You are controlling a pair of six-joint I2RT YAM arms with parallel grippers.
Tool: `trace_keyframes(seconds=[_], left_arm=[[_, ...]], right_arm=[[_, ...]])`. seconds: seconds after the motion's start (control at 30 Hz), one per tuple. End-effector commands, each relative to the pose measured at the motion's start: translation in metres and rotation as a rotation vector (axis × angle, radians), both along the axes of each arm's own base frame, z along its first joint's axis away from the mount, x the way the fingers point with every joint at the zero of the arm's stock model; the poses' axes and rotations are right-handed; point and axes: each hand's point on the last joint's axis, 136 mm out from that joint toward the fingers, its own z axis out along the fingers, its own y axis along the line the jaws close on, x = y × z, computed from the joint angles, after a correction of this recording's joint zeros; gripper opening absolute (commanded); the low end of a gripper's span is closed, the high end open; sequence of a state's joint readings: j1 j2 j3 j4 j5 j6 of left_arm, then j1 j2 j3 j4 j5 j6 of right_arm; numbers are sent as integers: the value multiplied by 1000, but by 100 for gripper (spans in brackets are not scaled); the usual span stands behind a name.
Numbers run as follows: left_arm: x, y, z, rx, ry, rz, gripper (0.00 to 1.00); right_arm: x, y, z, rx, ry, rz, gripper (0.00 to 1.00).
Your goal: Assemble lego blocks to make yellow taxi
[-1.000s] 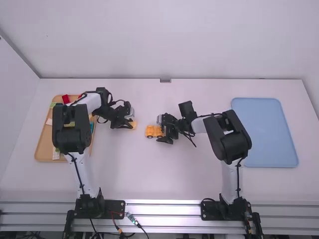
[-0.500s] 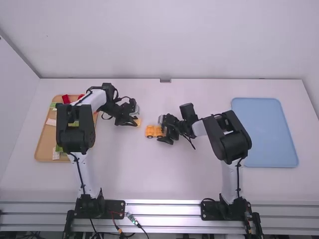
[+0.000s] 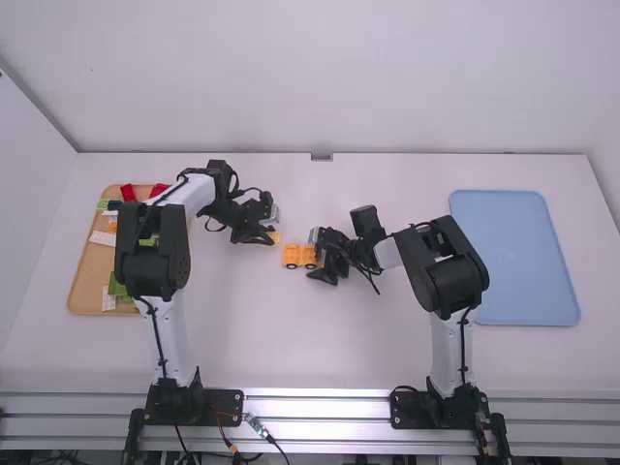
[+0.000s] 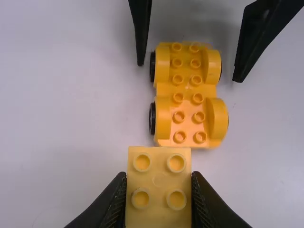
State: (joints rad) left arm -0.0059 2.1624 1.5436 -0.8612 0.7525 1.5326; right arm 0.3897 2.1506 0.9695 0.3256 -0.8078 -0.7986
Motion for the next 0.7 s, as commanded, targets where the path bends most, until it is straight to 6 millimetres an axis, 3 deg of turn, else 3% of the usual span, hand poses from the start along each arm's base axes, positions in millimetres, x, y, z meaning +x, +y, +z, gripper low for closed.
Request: trace_keyframes(seconds=[0.0,0.17,0.3,0.4,0.53,0.67], left_arm=[[-5,-10,-3,-25,35,-5,2],[-9,-11,-4,-26,48,-9,2],[-13,-14,-3,-27,58,-20,2],[-14,-14,-3,-26,63,-22,2],[-15,-17,0,-49,68,-21,2],[-14,-18,0,-52,62,-21,2]], right_arm=[[5,2,-2,3,-17,15,88],[7,2,0,6,-38,20,95],[10,5,4,19,-62,31,95],[11,5,4,19,-66,33,91],[7,6,4,24,-72,53,72],[6,6,6,35,-71,61,63]])
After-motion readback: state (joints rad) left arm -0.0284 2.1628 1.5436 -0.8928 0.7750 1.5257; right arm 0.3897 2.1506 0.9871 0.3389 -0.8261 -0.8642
